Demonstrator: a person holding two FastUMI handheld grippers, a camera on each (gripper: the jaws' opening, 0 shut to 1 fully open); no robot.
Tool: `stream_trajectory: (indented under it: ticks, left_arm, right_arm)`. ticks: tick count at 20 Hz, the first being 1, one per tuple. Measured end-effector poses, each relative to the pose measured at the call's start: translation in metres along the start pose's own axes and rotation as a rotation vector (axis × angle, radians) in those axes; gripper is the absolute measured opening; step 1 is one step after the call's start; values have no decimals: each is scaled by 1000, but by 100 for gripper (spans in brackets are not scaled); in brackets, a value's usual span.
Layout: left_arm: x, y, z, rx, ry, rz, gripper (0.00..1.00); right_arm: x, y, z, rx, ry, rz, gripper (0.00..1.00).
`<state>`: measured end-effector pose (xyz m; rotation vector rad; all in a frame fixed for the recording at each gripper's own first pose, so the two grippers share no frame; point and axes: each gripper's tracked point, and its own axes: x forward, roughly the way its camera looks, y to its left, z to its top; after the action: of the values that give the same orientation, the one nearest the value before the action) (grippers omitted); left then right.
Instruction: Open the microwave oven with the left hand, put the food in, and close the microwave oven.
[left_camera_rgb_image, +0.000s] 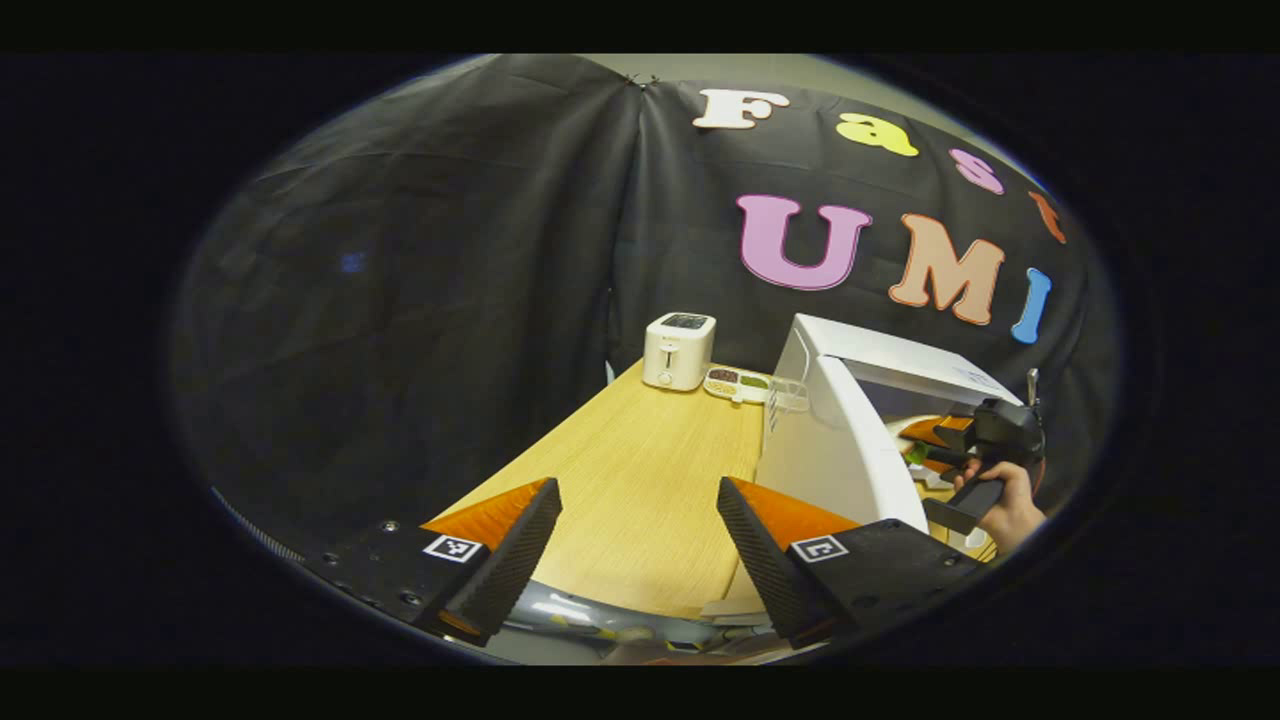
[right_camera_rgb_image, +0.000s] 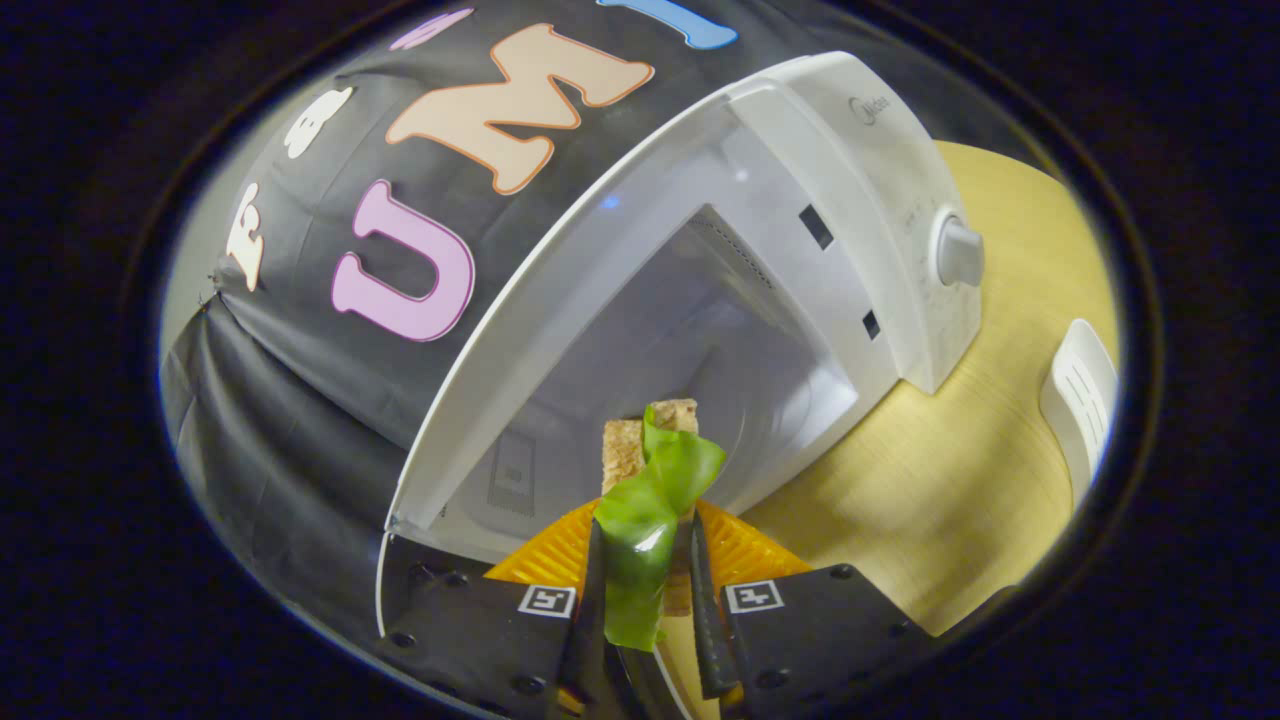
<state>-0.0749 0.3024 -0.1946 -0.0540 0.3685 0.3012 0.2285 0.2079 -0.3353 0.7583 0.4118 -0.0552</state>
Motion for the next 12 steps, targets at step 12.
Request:
stream_trajectory:
  ticks: [12]
  left_arm:
    - [5,10,-19,-18,79,27,94]
  right_arm:
    - [56,7,-1,-108,-100,-38,36]
